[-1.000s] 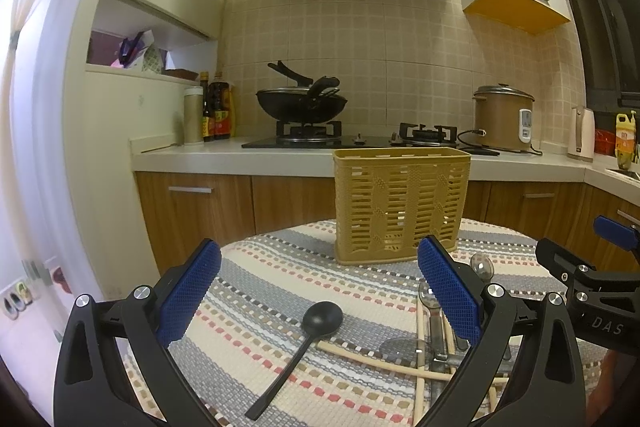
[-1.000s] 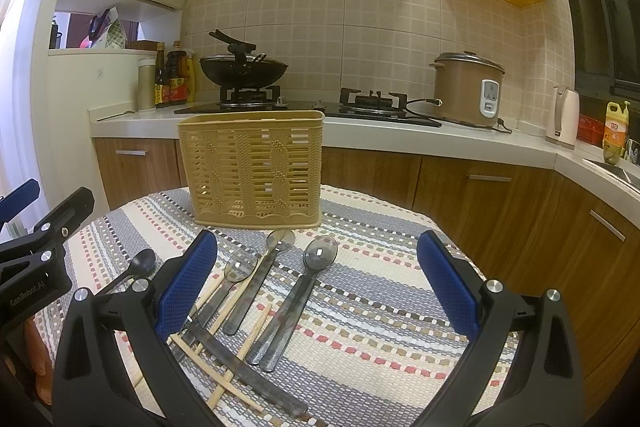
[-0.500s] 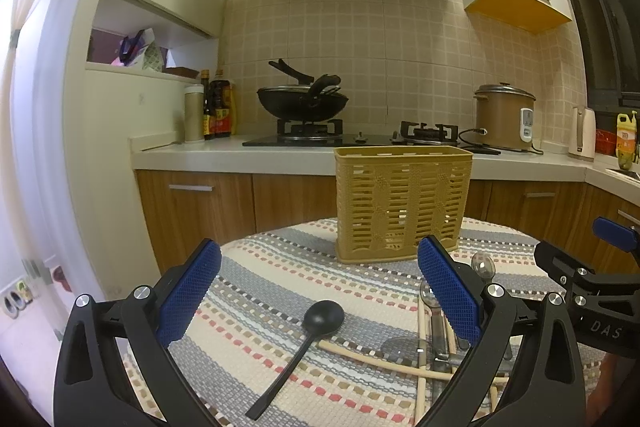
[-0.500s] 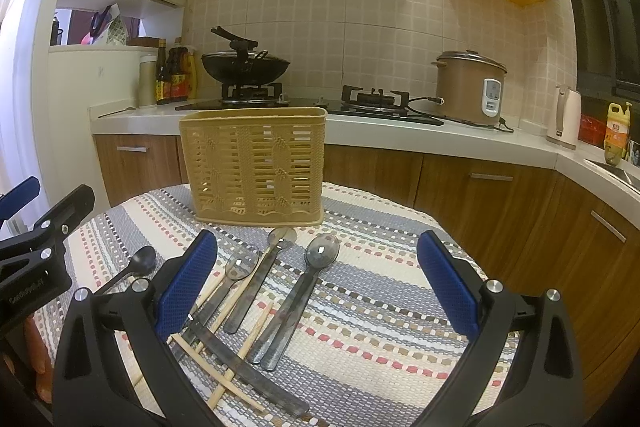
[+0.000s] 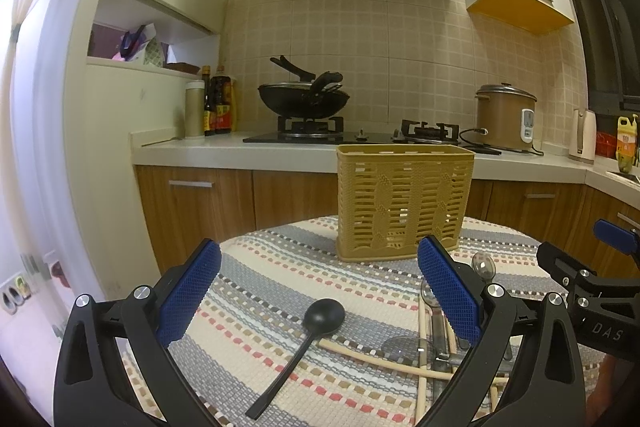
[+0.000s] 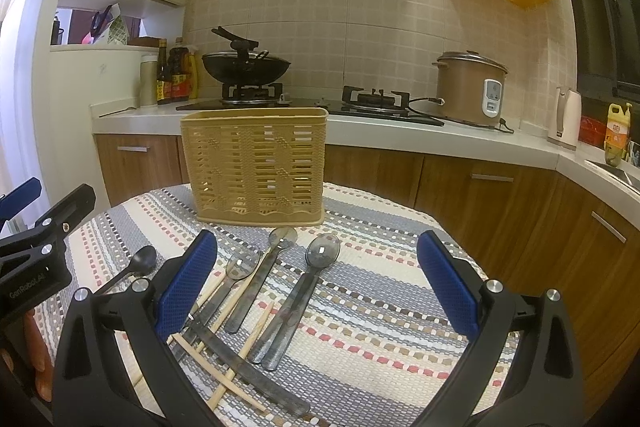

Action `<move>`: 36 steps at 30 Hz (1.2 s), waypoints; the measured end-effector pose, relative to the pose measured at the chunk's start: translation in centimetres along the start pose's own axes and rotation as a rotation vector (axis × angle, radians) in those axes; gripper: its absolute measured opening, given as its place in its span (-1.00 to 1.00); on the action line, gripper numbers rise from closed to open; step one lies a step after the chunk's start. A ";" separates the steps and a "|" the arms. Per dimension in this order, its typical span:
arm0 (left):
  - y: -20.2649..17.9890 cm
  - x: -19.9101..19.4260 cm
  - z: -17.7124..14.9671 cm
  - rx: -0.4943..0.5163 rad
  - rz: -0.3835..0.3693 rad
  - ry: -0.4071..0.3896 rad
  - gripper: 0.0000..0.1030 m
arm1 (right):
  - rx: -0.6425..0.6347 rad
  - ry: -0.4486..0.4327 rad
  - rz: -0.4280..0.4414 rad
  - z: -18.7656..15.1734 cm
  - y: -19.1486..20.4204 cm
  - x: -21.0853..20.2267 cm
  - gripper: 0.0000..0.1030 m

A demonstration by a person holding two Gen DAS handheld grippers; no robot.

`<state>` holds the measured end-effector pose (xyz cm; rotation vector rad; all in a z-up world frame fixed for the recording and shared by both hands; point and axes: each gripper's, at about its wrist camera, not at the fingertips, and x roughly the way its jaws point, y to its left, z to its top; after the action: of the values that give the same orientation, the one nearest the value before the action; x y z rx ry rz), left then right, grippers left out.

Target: Organize utensils

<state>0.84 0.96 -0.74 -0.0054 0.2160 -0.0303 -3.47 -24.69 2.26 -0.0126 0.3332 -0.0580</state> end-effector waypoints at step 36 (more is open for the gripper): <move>9.1 10.1 0.6 -0.052 -0.345 0.711 0.38 | 0.085 0.449 0.086 4.3 -3.7 6.8 0.44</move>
<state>11.12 9.72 -2.37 -0.0846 0.9249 -0.3735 4.19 -28.76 4.19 0.1005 0.7791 0.0110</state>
